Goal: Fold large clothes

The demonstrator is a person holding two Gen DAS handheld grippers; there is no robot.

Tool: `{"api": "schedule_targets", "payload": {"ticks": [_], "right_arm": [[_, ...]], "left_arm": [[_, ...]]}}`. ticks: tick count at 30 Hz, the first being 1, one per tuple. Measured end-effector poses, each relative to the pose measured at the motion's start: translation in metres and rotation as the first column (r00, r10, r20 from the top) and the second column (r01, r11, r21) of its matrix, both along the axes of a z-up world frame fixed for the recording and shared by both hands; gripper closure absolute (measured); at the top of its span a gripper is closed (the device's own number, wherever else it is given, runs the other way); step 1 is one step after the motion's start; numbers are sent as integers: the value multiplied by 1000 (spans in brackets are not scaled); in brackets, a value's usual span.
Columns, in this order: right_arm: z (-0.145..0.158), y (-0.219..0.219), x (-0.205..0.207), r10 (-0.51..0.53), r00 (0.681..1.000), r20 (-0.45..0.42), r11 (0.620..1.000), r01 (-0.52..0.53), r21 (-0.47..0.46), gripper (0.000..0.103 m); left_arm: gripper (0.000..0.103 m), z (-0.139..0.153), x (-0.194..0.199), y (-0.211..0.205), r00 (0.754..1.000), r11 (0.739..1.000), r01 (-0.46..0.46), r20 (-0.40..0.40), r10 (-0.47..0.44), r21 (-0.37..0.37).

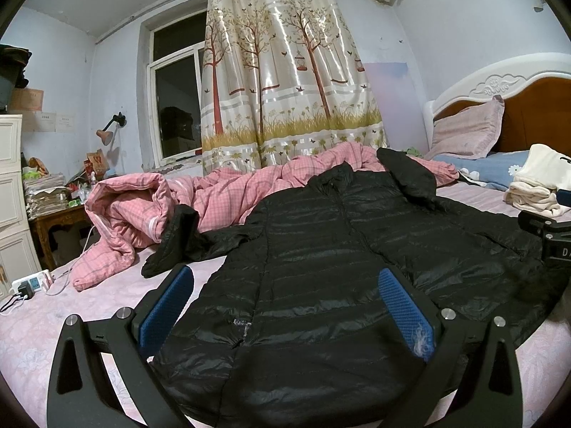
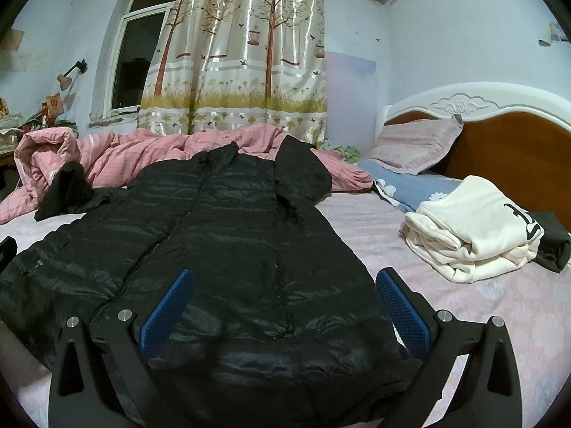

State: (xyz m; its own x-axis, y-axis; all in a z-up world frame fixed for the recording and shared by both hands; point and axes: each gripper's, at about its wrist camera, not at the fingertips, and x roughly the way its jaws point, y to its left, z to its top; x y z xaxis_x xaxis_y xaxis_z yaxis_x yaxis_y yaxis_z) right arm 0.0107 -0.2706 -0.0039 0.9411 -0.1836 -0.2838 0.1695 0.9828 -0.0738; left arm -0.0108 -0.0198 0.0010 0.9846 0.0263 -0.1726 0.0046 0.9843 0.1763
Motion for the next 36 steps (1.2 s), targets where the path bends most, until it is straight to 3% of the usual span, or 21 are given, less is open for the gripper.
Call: {"api": "schedule_targets", "payload": {"ticks": [25, 36], "right_arm": [[0, -2, -1, -4, 1000, 2, 1000, 4, 2, 0], [2, -12, -5, -31, 999, 11, 999, 31, 22, 0]], "left_arm": [[0, -1, 0, 1, 1000, 1000, -1, 1, 1, -2], [0, 8, -1, 12, 1000, 999, -7, 7, 8, -52]]}}
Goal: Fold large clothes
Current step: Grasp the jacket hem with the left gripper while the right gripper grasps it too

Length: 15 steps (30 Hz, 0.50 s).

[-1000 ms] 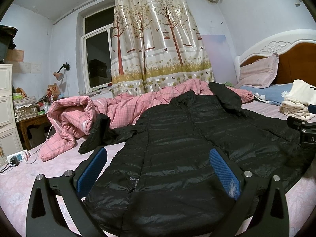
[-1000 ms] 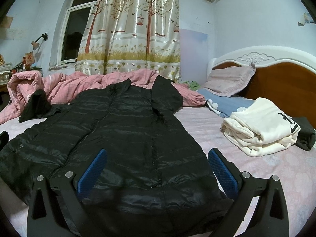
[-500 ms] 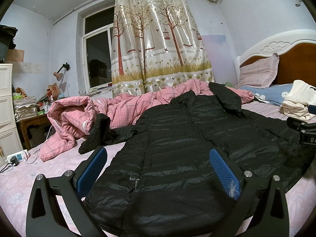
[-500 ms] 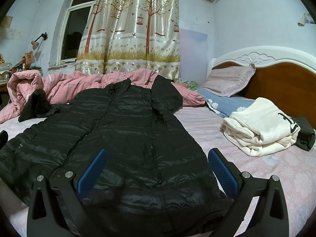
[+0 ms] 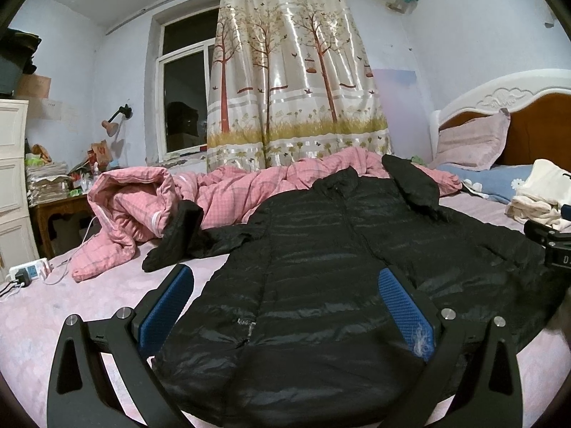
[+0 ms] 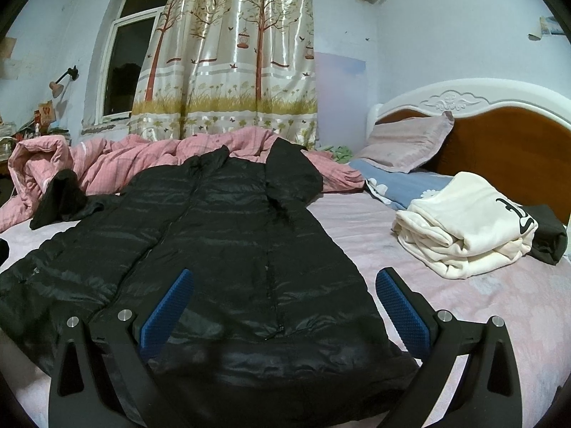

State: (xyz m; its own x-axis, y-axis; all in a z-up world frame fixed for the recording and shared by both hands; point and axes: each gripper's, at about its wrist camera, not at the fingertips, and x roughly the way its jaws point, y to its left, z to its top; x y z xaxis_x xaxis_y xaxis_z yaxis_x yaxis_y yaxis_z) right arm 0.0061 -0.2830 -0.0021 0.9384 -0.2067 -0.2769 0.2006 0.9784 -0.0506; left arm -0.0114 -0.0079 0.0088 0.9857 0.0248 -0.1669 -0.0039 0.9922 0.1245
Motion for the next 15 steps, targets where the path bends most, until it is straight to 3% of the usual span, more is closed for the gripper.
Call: {"api": "schedule_targets", "payload": {"ticks": [4, 7, 11, 15], "right_arm": [[1, -1, -2, -2, 1000, 10, 1000, 2, 5, 0], [5, -6, -5, 7, 1000, 8, 1000, -7, 31, 0], [22, -31, -12, 33, 999, -13, 991, -31, 129, 0], [35, -76, -24, 23, 998, -57, 977, -10, 214, 0]], "left_arm": [[0, 1, -1, 1, 1000, 1000, -3, 8, 3, -1], [0, 1, 4, 8, 1000, 999, 6, -30, -7, -31], [0, 8, 9, 32, 993, 994, -5, -121, -9, -113], [0, 20, 7, 64, 987, 990, -52, -161, 30, -134]]}}
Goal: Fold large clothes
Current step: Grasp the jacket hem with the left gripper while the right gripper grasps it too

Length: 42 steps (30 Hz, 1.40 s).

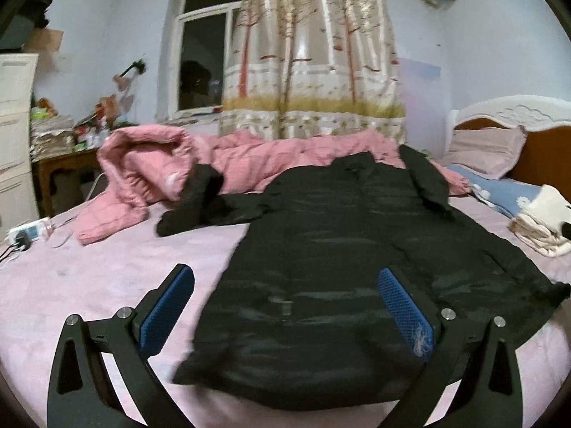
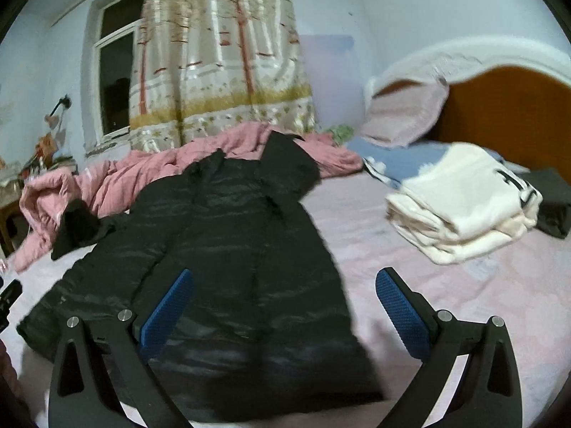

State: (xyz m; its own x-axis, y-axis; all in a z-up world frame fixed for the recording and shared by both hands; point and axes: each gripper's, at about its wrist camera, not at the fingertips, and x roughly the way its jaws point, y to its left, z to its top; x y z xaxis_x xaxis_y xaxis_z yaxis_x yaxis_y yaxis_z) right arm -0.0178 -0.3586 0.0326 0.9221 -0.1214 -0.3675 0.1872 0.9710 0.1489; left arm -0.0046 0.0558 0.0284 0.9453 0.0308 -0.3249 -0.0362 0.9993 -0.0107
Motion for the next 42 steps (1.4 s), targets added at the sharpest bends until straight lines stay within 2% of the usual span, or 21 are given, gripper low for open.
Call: {"api": "schedule_targets", "payload": {"ticks": [4, 7, 9, 10, 13, 16, 18, 22, 23, 24, 25, 26, 27, 28, 29, 30, 33, 36, 39, 42], "right_arm": [[-6, -40, -7, -33, 995, -89, 996, 40, 75, 6], [-21, -58, -6, 3, 986, -169, 989, 22, 146, 9], [-32, -61, -3, 31, 976, -216, 985, 8, 175, 12], [-38, -60, -1, 50, 970, -239, 984, -6, 179, 12], [-51, -48, 3, 77, 951, -300, 986, -28, 163, 12], [-66, -35, 9, 125, 931, -342, 980, -63, 187, 12], [-72, -31, 11, 125, 930, -346, 976, -53, 211, 12], [-80, -16, 15, 105, 927, -361, 988, -56, 144, 13], [-80, -13, 17, 118, 924, -363, 987, -71, 141, 21], [-81, -9, 18, 136, 920, -368, 986, -89, 142, 28], [-78, -8, 19, 140, 918, -372, 986, -94, 139, 31], [-77, -7, 18, 145, 919, -367, 985, -101, 138, 44], [-74, -6, 18, 155, 921, -356, 983, -109, 146, 63], [-72, -6, 17, 167, 925, -340, 980, -119, 160, 73], [-69, -6, 15, 177, 931, -320, 977, -127, 169, 86], [-65, -6, 10, 180, 941, -287, 977, -136, 166, 93], [-45, 2, -18, 150, 975, -161, 987, -140, 72, 96], [-29, 16, -49, 157, 986, -60, 987, -158, -17, 96], [-22, 24, -68, 134, 990, -42, 989, -136, -60, 96], [-18, 26, -87, 148, 988, -31, 988, -149, -31, 96]], "left_arm": [[2, -12, 7, 33, 990, 997, -19, -143, 7, -80], [7, -30, 14, 51, 966, 989, -39, -258, 1, -143], [7, -38, 16, 49, 947, 987, -22, -321, -31, -160], [7, -41, 13, 45, 944, 988, 0, -325, -52, -157], [7, -48, 11, 27, 934, 998, 18, -356, -36, -55], [7, -62, 18, 21, 913, 999, 7, -407, -20, -33], [7, -67, 21, 23, 911, 1000, -20, -412, 17, -4], [8, -75, 25, 27, 900, 999, -21, -436, 4, -33], [9, -76, 26, 30, 897, 998, -22, -442, -5, -55], [16, -76, 26, 32, 896, 996, -19, -444, -19, -82], [28, -75, 27, 35, 895, 994, -11, -444, -40, -111], [43, -75, 26, 36, 896, 991, -1, -439, -59, -135], [52, -74, 25, 35, 898, 988, 8, -433, -74, -152], [70, -72, 23, 35, 901, 986, 13, -425, -84, -169], [79, -69, 20, 37, 907, 981, 7, -411, -86, -192], [90, -64, 16, 40, 917, 975, 2, -389, -90, -222], [97, -49, -1, 48, 940, 955, 13, -322, -113, -296], [98, -41, -21, 42, 954, 970, 21, -287, -92, -241], [99, -37, -37, 38, 961, 977, 30, -262, -86, -212], [99, -27, -53, 38, 971, 978, 45, -222, -92, -205]]}}
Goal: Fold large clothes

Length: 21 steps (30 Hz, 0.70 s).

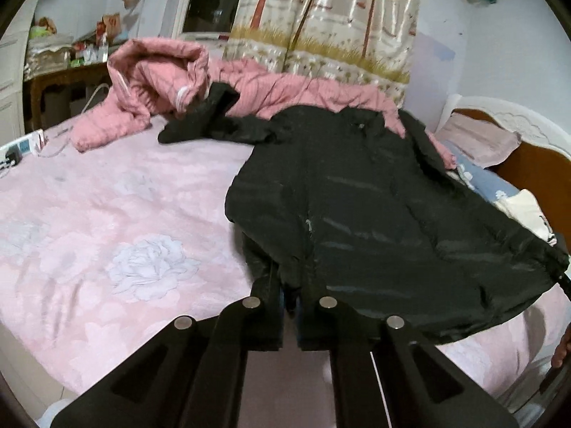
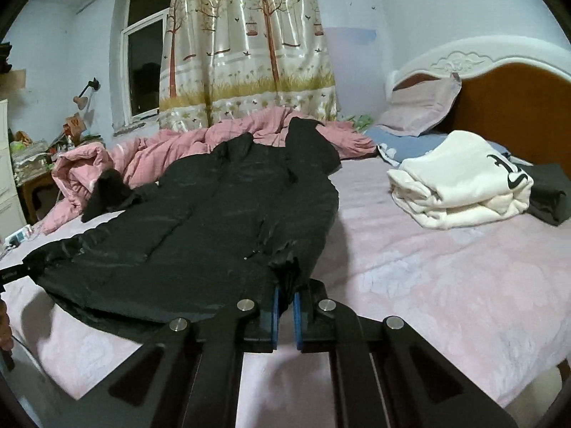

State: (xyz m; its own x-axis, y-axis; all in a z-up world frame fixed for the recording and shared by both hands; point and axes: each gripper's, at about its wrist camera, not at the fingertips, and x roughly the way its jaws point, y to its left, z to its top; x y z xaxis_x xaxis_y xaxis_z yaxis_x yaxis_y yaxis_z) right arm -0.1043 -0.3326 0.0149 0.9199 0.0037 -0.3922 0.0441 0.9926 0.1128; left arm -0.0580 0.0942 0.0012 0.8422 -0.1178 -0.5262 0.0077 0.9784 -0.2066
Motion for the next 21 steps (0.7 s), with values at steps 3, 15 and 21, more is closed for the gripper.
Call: {"api": "schedule_targets", "payload": {"ticks": [3, 15, 21], "right_arm": [[10, -4, -24, 12, 1000, 29, 999, -13, 33, 96], [63, 4, 76, -45, 998, -49, 998, 42, -52, 96], [6, -7, 166, -61, 982, -180, 998, 56, -35, 96]], "left_arm": [[99, 11, -19, 2, 1000, 1000, 6, 25, -6, -5], [99, 53, 90, -29, 990, 975, -71, -106, 95, 212], [97, 6, 159, -33, 974, 976, -55, -204, 98, 210]]}}
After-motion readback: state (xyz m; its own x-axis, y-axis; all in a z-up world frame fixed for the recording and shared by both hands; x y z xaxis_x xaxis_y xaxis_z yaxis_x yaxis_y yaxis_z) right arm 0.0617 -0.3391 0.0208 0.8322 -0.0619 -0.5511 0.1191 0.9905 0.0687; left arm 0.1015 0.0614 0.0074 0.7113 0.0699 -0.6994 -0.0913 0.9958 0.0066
